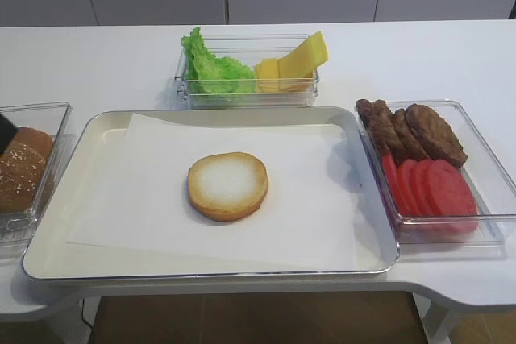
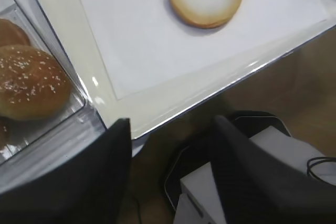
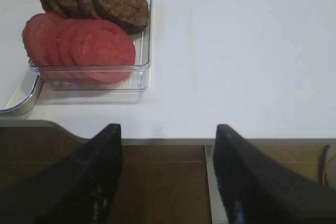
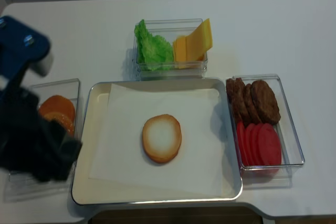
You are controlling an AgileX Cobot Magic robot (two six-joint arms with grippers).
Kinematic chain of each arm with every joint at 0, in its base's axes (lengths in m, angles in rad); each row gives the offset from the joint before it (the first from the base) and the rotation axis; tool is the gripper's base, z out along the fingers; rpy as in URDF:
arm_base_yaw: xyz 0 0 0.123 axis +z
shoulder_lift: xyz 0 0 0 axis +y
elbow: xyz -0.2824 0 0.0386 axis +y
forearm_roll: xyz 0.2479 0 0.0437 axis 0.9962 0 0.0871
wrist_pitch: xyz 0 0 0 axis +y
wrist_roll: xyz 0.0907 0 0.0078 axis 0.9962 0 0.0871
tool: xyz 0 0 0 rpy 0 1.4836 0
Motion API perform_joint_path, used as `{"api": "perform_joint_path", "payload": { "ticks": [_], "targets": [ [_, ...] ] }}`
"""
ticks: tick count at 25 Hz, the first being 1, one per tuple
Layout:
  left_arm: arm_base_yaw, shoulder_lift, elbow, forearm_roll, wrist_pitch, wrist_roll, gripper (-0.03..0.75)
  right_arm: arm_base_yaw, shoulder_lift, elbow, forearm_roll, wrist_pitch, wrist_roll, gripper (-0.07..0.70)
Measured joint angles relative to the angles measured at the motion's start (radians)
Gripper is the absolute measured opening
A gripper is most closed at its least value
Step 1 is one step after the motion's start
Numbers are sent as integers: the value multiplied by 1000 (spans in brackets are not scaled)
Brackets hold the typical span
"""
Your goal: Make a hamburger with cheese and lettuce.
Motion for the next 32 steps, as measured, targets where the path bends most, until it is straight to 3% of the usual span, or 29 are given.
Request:
{"api": "perform_joint_path", "payload": {
  "ticks": [7, 20, 25, 32],
  "targets": [
    [0, -255, 104, -57, 5, 0, 362, 0, 0, 0, 0, 0, 0, 440],
    [0, -573, 378, 74, 12, -165, 361, 0, 0, 0, 0, 0, 0, 440],
    [0, -661, 455, 50, 12, -39, 361, 0, 0, 0, 0, 0, 0, 440],
    [0, -852, 481, -15, 17, 139, 361, 0, 0, 0, 0, 0, 0, 440]
  ]
}}
